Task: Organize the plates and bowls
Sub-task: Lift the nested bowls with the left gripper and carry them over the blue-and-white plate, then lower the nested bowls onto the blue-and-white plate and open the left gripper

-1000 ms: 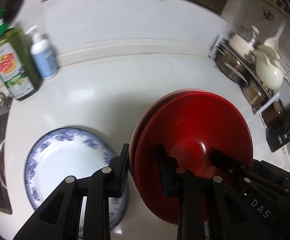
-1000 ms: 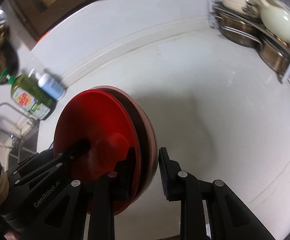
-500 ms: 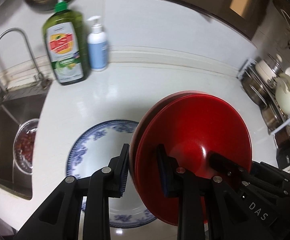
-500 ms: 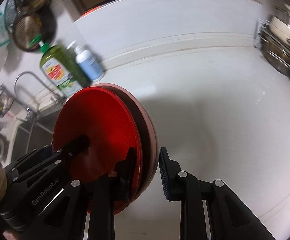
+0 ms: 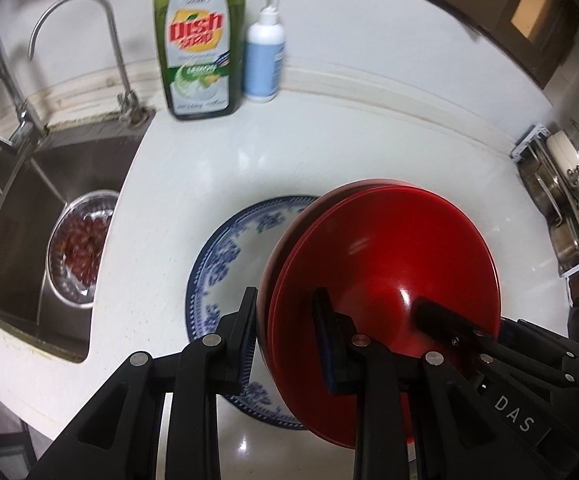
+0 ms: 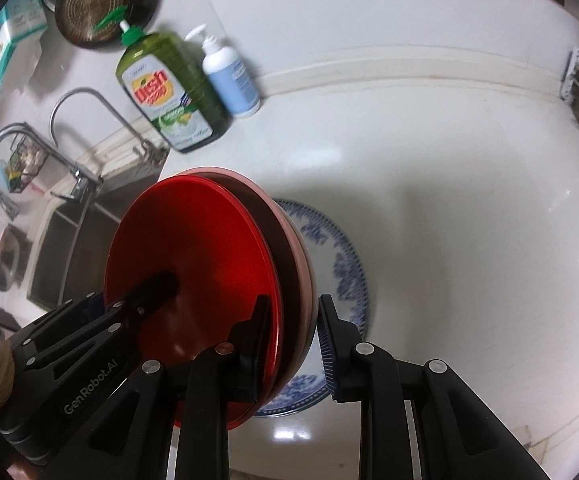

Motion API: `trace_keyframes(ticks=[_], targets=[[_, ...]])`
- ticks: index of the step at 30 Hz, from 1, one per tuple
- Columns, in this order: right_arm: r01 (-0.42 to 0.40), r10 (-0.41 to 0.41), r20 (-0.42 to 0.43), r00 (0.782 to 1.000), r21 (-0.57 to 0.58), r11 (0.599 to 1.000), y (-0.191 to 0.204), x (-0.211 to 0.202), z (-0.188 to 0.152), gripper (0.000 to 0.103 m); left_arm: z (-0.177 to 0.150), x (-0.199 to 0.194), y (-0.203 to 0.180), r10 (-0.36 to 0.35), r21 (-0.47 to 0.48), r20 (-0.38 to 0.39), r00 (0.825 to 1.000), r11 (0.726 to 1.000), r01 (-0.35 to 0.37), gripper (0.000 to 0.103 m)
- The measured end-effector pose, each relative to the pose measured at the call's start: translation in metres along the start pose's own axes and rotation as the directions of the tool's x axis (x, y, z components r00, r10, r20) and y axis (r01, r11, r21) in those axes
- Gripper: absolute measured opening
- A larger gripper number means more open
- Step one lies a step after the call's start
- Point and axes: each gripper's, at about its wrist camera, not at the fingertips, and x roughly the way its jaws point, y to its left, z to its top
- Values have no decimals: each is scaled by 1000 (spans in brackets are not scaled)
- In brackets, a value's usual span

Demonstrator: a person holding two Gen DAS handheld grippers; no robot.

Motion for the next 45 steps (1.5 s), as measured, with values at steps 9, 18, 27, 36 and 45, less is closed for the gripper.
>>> trace_keyframes(ticks=[9, 18, 27, 36, 45], targets=[[-18, 18, -93, 995, 3, 1000, 5, 30, -5, 25, 0, 21, 13, 20, -20, -65, 998, 1000, -21, 27], [-19, 24, -159, 987, 33, 999, 1, 52, -4, 25, 2, 32, 14, 27, -20, -97, 995, 999, -29, 27], [-27, 36, -192, 981, 49, 998, -1, 65, -1, 25, 7, 42, 15, 14, -21, -126, 992, 1000, -17, 27], [-8, 13, -168, 986, 34, 999, 1, 64, 5, 26, 10, 52, 19, -30, -24, -148, 989, 999, 27, 33], [9, -7, -115, 993, 16, 1000, 4, 63, 5, 37, 13, 43, 27, 17, 0, -93, 996, 1000, -17, 57]])
